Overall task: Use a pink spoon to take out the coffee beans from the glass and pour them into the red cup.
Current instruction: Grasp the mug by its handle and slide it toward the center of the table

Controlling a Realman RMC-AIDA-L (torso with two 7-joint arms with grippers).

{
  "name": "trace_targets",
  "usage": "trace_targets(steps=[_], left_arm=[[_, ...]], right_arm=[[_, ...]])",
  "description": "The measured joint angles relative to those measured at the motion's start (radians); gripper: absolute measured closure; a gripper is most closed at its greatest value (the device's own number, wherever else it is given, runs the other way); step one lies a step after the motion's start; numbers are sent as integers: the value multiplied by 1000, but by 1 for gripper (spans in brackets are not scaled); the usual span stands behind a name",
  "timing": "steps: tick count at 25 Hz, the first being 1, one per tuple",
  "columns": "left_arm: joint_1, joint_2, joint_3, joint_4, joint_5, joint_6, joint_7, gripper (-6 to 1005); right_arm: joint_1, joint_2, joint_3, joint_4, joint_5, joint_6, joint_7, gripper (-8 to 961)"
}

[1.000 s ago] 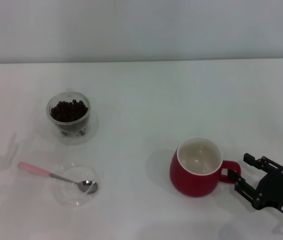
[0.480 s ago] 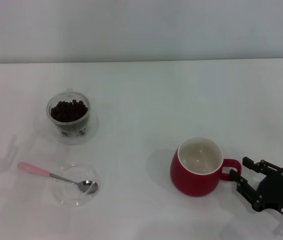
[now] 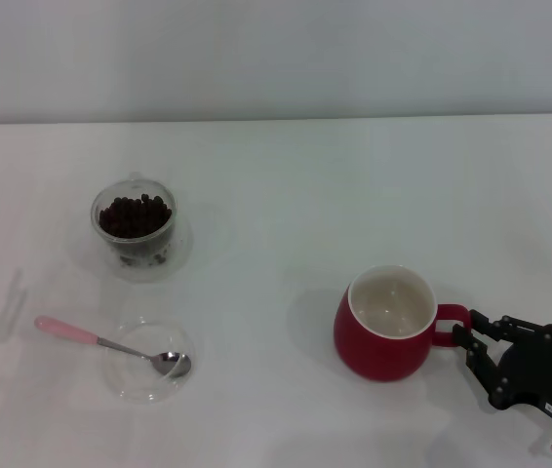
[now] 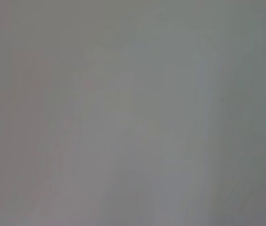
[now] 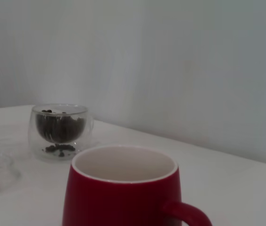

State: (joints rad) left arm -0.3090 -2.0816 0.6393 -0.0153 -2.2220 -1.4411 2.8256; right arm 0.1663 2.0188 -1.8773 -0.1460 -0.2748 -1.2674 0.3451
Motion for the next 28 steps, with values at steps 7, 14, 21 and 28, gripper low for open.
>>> trace_targets(steps=[7,14,21,28], left_arm=[[5,0,-1,7,-1,0,0,274],[5,0,-1,8,-2,3,0,274],[5,0,-3,9,-3,11,0,273],[5,0,-3,13,-4,12,0,273]], right_arm=[[3,0,-16,-24,-10,2,0,723],[3,0,-53,-49,-10,1,0,731],[7,-1,-50,-49,-7,19,0,740],[30,-2,-108,-51,-11,23,5,744]])
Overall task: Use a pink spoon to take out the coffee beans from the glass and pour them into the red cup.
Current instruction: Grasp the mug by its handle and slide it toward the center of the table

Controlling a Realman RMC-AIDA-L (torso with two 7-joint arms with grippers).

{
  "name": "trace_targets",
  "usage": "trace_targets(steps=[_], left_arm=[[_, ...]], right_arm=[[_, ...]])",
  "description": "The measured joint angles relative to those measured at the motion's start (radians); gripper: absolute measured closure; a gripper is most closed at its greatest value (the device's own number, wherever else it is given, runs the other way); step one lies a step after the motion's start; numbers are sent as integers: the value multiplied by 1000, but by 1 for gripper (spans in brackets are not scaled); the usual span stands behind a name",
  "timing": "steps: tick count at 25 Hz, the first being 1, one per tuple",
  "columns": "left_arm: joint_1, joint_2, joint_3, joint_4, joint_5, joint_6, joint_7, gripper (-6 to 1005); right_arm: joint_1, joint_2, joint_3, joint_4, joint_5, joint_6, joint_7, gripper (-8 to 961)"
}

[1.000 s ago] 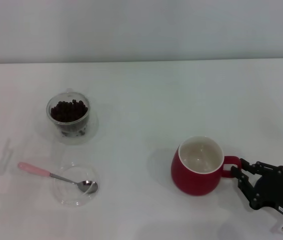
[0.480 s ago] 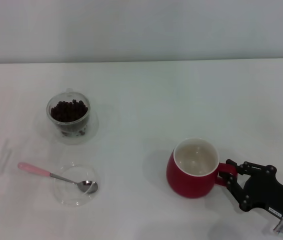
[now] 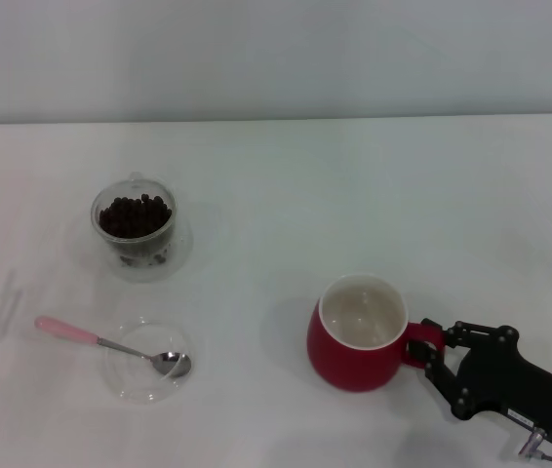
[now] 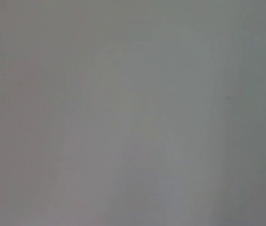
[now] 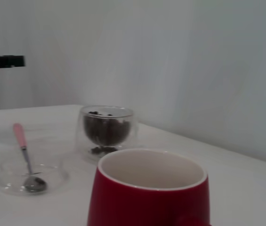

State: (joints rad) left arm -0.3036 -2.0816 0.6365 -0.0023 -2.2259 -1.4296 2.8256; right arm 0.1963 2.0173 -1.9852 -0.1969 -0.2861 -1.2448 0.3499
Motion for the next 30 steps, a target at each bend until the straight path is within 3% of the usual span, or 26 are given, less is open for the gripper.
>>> trace_targets(steps=[15,30], left_arm=[[8,0,0,5,0,-4,0,273],[17,1,0,9,0,-3,0,273]], right_arm=[[5,1,-137,-100,5,4,24,742],[3,0,-155,-105,9,9,-23,672]])
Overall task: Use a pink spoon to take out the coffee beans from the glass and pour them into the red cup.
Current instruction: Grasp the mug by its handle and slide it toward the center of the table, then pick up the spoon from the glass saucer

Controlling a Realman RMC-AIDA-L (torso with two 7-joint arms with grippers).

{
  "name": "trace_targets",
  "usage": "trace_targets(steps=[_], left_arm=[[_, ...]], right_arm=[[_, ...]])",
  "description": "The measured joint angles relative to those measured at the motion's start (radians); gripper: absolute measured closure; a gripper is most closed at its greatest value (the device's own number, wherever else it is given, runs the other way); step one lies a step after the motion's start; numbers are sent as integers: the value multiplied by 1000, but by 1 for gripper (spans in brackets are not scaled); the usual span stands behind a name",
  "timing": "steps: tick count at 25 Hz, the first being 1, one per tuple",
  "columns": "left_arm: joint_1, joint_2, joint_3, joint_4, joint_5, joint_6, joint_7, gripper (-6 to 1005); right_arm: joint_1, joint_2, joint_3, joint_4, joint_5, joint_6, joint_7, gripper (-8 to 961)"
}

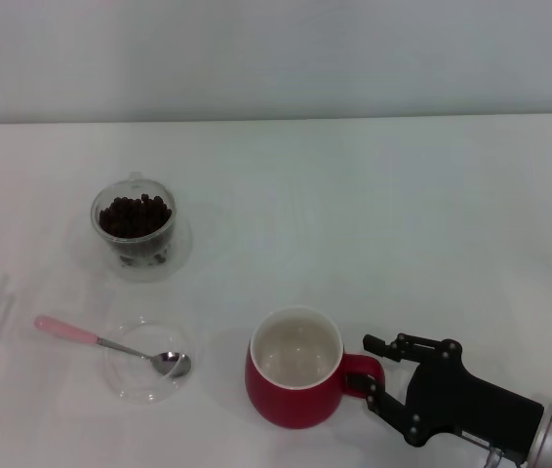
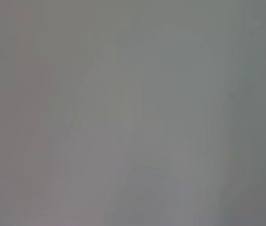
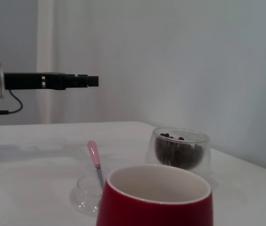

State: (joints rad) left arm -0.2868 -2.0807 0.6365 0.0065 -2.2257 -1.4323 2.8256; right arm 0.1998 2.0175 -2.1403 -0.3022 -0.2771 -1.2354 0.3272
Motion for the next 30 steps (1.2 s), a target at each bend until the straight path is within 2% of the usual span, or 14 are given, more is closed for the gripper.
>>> trace_targets(steps=[4,9,15,20,24,30], left_arm=[[0,0,0,0,0,-2,0,273],[1,1,0,0,0,-3,0,273],[5,2,0,7,-1,1,0,273],[12,2,0,24,-3,3,0,273],[14,0,0,19,-3,-6,-2,273],[22,-4,0,-33,-3,-76,-19,273]], right_arm=[[0,-2,2,2,1,5,-1,644],[-2,-8,2,36,1,-29,3,397],[-2,-11,9,123,1,-147,4,182],[-4,-20,64,219,1,-332,4,105],[-4,-35,168,290,1,-475,4,105],[-13,-66,339,301,1,-535,1,104]])
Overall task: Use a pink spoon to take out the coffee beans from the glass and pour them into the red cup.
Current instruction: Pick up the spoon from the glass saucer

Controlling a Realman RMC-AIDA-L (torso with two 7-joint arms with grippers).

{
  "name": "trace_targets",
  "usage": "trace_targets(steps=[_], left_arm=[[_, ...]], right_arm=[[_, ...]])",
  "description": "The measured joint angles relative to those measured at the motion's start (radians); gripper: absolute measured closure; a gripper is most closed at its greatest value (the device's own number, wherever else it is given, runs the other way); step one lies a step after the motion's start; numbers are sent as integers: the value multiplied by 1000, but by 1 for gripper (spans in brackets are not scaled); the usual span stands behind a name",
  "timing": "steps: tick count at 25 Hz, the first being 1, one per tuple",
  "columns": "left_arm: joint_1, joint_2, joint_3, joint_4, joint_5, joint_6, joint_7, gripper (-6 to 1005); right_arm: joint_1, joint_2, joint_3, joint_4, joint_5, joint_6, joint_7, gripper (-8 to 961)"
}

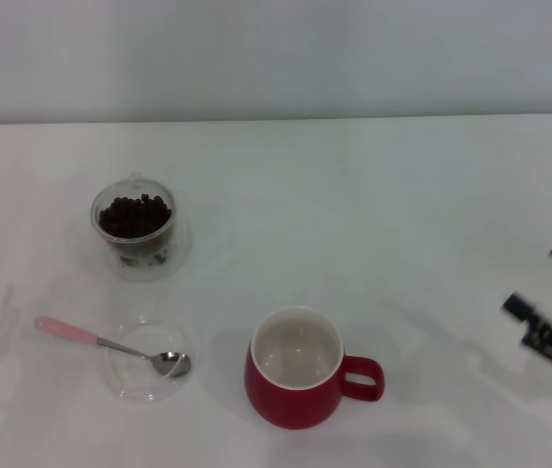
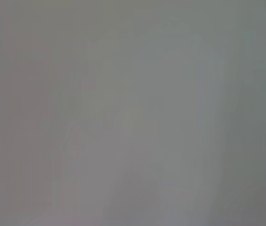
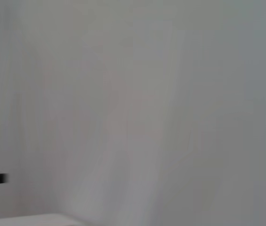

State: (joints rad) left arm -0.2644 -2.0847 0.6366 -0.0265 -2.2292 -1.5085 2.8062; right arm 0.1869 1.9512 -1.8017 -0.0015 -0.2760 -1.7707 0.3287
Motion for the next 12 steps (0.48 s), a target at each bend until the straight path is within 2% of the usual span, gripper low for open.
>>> trace_targets(steps=[1,5,12], left_arm=[[-1,1,1,-37,4,-53,-47,273],[3,-1,5,-84,11,-123,-227,274],[29,4,8,-108,24,-94,-674,274]], right_arm=[[1,-4,24,0,0,0,-1,104],[10,-11,131,-4,0,21,-3,104],[36,-9,267,-12,0,88,-40,104]])
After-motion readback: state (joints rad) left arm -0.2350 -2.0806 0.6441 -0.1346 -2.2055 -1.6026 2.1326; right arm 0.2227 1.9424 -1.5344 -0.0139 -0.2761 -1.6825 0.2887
